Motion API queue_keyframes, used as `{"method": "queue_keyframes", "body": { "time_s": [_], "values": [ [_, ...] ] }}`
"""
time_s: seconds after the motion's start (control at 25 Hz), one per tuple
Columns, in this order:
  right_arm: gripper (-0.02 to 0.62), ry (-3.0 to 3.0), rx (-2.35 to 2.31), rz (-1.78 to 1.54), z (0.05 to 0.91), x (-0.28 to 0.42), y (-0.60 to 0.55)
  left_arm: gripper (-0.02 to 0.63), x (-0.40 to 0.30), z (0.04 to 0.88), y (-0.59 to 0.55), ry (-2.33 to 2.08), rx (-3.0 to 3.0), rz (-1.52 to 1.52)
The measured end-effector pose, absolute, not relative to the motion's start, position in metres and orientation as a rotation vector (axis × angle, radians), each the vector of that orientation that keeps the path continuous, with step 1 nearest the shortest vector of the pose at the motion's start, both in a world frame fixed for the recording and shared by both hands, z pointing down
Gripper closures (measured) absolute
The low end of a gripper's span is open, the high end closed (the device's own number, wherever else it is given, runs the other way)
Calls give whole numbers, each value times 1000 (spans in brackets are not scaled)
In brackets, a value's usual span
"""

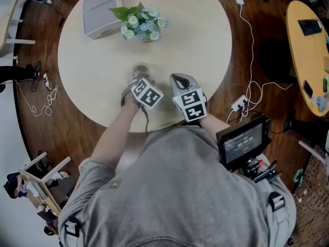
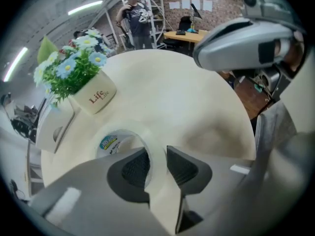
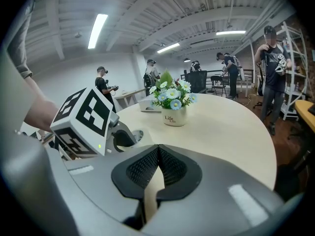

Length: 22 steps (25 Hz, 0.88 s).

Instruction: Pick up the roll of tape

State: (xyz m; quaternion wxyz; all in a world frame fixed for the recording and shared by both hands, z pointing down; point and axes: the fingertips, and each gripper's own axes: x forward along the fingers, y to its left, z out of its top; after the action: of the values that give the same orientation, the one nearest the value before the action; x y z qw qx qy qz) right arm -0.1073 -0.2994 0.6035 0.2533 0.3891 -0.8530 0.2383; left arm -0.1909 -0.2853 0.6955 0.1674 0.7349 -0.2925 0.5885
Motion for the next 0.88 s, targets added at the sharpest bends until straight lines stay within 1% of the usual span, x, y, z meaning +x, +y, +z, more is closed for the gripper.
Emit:
{"method": "queue_keyframes", "body": {
  "time_s": [0.2,0.48,0.72,0.88],
  "values": [
    [583,-2331,1054,621,597,-103,-298,500,-195,675,-290,-991,2067,1328],
    [583,-2356,1050,569,582,-99,-299,500,-210,647,-297,-1171,1978,763],
    [583,-2382,1039,527,571,-98,-300,500,-216,618,-294,-1268,1943,406],
    [583,-2422,1020,497,561,-99,-298,500,-217,582,-290,-1371,1979,237]
  ]
}}
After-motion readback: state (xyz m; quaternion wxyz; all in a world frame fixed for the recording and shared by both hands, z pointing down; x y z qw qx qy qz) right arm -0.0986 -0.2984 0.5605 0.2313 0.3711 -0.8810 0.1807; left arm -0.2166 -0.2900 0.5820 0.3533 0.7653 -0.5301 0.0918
